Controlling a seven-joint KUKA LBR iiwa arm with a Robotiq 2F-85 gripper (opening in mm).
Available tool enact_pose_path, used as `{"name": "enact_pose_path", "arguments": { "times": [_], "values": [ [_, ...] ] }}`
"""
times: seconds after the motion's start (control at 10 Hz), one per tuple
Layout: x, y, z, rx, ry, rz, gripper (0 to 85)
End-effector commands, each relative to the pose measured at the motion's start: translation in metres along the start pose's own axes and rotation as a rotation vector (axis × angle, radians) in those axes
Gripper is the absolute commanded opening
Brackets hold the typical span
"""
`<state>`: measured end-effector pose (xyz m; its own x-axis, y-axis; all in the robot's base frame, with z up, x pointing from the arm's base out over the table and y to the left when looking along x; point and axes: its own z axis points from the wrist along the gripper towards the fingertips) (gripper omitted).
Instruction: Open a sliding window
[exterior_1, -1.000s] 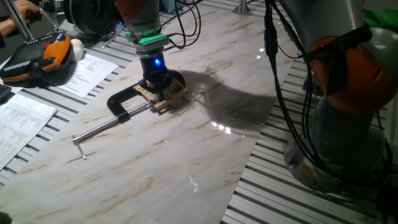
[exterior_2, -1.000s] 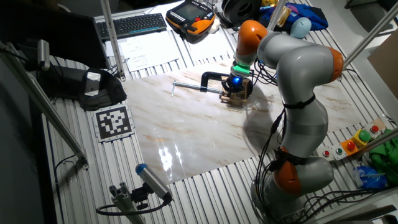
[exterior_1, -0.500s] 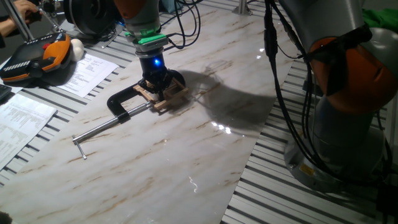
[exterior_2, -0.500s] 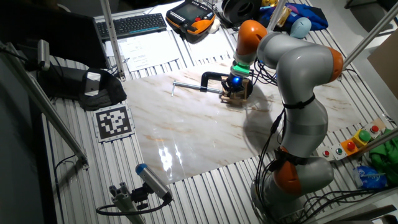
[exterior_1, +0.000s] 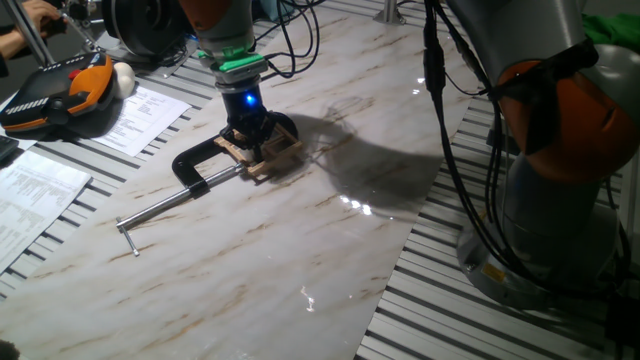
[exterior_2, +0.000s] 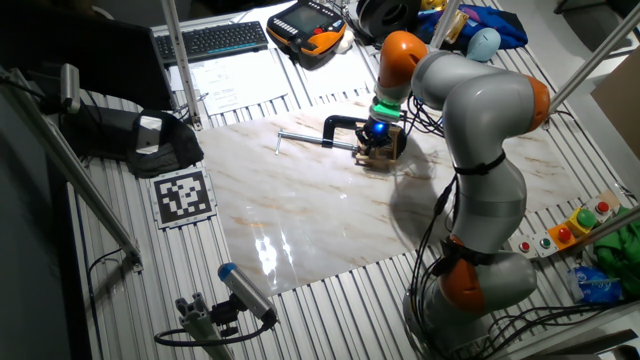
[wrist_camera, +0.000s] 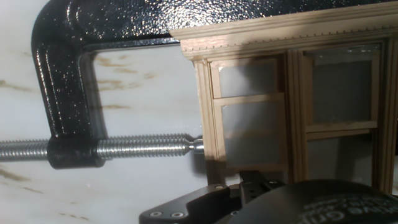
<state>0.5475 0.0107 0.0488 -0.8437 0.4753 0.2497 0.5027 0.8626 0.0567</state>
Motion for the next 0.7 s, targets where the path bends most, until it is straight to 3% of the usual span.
{"name": "enact_pose_path", "arguments": {
  "times": [0.0,0.6],
  "values": [
    [0.0009,-0.0006,0.0008,-0.002,0.002,0.000,0.0],
    [0.0035,-0.0017,-0.0001,0.000,0.003,0.000,0.0]
  ]
}}
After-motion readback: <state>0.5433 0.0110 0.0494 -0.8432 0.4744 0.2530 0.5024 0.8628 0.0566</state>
